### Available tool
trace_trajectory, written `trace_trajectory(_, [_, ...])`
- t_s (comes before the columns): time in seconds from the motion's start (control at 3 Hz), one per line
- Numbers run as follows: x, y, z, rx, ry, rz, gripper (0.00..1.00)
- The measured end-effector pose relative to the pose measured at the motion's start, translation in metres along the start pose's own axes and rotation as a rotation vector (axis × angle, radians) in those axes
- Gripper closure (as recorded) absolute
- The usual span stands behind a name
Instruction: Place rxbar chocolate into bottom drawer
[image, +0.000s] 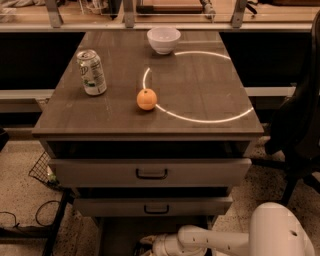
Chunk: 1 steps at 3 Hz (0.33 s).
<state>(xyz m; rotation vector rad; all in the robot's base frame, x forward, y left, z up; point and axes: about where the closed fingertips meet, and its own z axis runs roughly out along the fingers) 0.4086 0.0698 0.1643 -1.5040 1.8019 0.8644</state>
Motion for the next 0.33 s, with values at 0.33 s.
trace_trajectory(0.33, [-0.0004,0.0015,0.0014,-0.003,-0.001,0.001,0.00])
